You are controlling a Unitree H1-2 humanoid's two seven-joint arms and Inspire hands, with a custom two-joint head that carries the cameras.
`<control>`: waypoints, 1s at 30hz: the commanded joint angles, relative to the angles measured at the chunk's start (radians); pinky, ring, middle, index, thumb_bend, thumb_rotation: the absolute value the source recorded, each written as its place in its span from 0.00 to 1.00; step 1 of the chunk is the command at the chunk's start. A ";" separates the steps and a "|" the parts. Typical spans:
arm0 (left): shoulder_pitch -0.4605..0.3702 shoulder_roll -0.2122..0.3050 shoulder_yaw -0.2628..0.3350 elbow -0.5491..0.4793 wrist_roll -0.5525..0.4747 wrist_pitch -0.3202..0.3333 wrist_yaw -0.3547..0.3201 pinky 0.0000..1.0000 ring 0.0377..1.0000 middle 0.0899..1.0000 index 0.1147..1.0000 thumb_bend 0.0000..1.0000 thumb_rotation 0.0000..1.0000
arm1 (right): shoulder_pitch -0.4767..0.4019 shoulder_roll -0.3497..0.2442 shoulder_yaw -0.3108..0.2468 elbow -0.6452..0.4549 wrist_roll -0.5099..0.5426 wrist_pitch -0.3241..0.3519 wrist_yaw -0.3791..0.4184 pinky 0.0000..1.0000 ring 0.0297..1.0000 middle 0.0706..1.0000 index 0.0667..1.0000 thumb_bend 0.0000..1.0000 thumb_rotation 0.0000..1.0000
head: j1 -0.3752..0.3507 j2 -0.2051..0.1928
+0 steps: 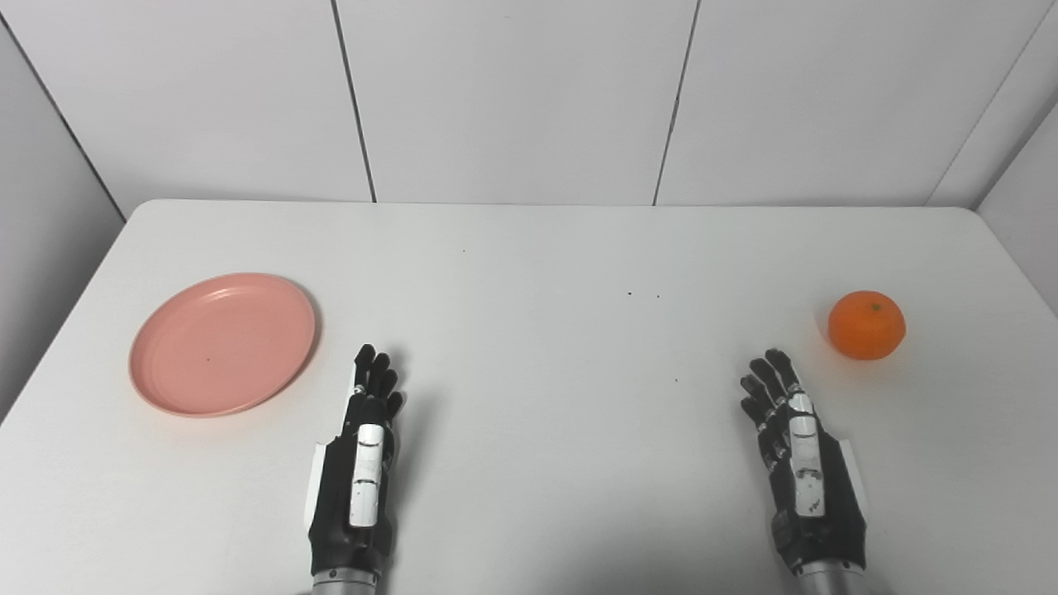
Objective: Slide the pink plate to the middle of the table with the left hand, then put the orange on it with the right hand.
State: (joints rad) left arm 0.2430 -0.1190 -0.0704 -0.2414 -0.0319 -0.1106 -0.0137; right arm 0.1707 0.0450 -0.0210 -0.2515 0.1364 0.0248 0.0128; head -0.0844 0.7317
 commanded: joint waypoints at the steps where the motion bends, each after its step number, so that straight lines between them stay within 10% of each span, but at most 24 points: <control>1: 0.143 0.059 0.013 -0.019 0.016 -0.028 -0.012 1.00 1.00 1.00 1.00 0.71 0.93 | 0.057 0.008 0.012 -0.023 0.001 0.003 0.004 0.94 0.91 0.91 0.92 0.81 0.91 | 0.001 0.000; 19: 0.131 0.047 0.019 0.049 0.090 -0.176 0.010 1.00 1.00 1.00 1.00 0.70 0.94 | 0.051 0.001 0.012 -0.012 0.008 0.003 0.008 0.94 0.90 0.91 0.91 0.79 0.91 | 0.012 -0.004; 30: 0.133 0.043 0.027 0.043 0.152 -0.143 0.036 1.00 1.00 1.00 1.00 0.68 0.99 | 0.052 0.001 0.013 -0.013 0.010 0.008 0.007 0.94 0.90 0.90 0.91 0.80 0.90 | 0.010 -0.002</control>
State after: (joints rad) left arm 0.2430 -0.1210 -0.0637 -0.2170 0.1004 -0.2504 0.0125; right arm 0.1722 0.0448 -0.0158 -0.2521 0.1395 0.0249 0.0102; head -0.0752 0.7286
